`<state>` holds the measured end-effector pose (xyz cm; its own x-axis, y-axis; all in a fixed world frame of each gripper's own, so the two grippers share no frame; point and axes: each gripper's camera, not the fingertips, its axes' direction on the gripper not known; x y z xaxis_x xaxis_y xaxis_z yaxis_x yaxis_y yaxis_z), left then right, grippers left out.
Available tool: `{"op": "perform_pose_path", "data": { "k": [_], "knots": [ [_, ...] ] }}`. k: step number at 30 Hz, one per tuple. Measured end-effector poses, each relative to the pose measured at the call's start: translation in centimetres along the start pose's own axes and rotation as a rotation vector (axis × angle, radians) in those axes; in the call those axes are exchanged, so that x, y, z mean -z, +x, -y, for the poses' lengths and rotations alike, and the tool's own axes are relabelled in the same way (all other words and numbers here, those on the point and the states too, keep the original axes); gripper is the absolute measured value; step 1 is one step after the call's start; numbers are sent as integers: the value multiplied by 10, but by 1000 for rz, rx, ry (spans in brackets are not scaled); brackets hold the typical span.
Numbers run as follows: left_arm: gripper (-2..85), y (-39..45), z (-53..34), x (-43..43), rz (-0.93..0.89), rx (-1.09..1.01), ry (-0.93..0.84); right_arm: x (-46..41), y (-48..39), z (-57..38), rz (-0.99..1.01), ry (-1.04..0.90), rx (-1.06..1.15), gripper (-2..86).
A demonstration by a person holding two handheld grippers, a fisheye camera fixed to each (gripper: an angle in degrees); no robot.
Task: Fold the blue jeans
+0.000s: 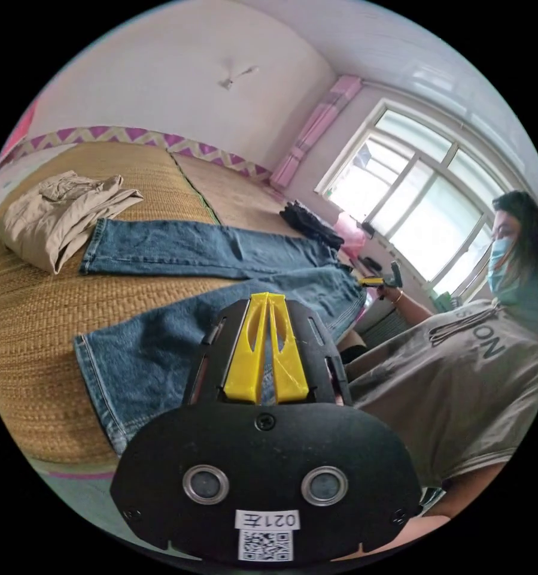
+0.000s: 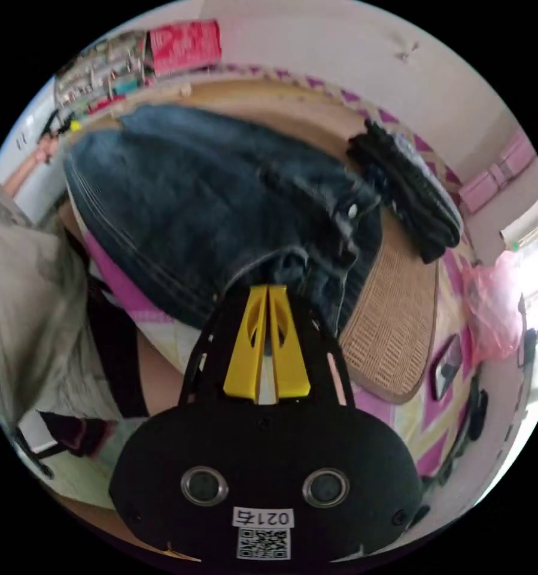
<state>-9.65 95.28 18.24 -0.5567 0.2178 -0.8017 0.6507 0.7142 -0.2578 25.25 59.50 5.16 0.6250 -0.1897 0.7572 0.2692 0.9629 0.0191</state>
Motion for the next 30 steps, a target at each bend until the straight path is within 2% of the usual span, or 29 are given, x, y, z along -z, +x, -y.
{"op": "perform_pose_path", "data": {
  "k": [2,4,7,10,13,17,21,30],
  "knots": [
    [-9,13,-15,-7,29,18,-24,-4,11,-15,77,0,-142,-4],
    [-9,25,-41,-2,36,92,25,3,19,-26,146,16,-250,4],
    [-8,37,-82,24,84,257,156,33,28,-71,200,275,-520,35],
    [-4,45,-134,58,148,473,307,41,28,-122,283,411,-790,81],
    [22,53,-176,82,205,649,415,29,18,-163,395,447,-1011,99],
    [63,58,-193,84,236,753,435,-5,2,-201,517,456,-1241,103],
    [95,54,-194,78,214,833,409,-29,-7,-213,555,429,-1322,106],
    [81,64,-198,80,202,857,400,-61,-11,-225,611,440,-1369,97]
  ]
}}
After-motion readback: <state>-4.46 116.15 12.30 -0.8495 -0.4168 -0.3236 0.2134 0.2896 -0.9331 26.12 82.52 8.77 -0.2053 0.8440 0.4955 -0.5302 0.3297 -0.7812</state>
